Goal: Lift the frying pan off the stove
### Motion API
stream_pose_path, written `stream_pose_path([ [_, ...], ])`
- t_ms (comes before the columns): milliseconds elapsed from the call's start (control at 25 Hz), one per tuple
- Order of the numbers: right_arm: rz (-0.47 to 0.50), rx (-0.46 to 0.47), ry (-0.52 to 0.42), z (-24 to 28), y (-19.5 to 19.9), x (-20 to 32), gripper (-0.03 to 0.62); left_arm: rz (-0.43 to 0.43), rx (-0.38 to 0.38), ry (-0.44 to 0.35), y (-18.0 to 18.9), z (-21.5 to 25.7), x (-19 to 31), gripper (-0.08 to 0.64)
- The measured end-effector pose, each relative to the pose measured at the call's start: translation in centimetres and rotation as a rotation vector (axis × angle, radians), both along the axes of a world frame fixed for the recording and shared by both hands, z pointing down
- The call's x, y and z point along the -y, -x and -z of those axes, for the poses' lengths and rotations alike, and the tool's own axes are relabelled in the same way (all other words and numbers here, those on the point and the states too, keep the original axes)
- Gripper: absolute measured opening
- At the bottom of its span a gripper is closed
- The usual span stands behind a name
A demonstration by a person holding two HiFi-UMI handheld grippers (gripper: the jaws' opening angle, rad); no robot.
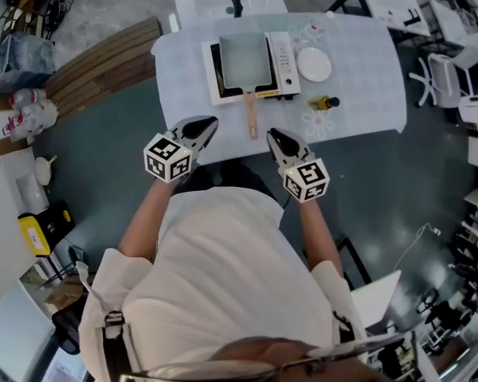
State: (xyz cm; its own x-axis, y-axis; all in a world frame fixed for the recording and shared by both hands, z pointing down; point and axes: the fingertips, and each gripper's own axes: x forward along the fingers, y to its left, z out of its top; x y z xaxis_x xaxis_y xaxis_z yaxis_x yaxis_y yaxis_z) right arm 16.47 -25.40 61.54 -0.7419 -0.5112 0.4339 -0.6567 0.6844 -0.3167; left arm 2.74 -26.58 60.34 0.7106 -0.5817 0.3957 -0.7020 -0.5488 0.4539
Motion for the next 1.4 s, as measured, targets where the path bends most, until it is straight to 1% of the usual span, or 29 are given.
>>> stream_pose_path([
  [80,0.011,0.014,0.041,-1.1,-0.2,0.7,0.038,0.003,-0.001,0.045,-0.7,-1.4,0.6,0.048],
  [120,0.015,0.024,0.068,-1.7,-0.2,0.9,0.042,0.005,0.004,0.069,-1.0,-2.3,0.8,0.089],
  [160,0.019,0.034,0.097,-2.3,-0.2,1.1,0.055,0.005,0.006,0.094,-1.3,-3.1,1.0,0.111],
  [240,0.030,0.045,0.156,-3.7,-0.2,1.2,0.110,0.006,-0.014,0.151,-2.0,-4.7,1.2,0.129],
  [320,0.041,0.044,0.197,-5.3,-0.3,1.5,0.132,0.009,-0.065,0.212,-2.9,-6.2,1.7,0.133],
  [440,0.071,0.039,0.242,-7.5,0.1,2.1,0.164,0.021,-0.165,0.317,-4.2,-8.5,2.8,0.155],
  [520,0.094,0.036,0.273,-8.6,0.5,2.2,0.180,0.035,-0.222,0.390,-4.8,-10.2,3.2,0.208],
  [600,0.114,0.038,0.310,-9.7,1.0,2.2,0.196,0.056,-0.257,0.450,-5.1,-11.8,3.6,0.223],
  [760,0.141,0.046,0.394,-12.2,1.9,2.4,0.231,0.085,-0.316,0.553,-5.8,-14.6,4.5,0.276],
  [960,0.185,0.050,0.492,-14.9,3.0,2.4,0.256,0.077,-0.351,0.629,-7.5,-17.3,5.4,0.311],
  [1160,0.255,0.059,0.554,-16.7,4.4,2.3,0.259,0.054,-0.395,0.667,-9.1,-18.9,6.9,0.325],
  [1280,0.292,0.087,0.595,-17.0,5.2,2.1,0.259,0.028,-0.422,0.682,-10.1,-19.3,7.3,0.325],
  [1400,0.312,0.141,0.663,-17.4,6.0,1.8,0.259,-0.010,-0.469,0.688,-11.2,-19.3,7.6,0.324],
])
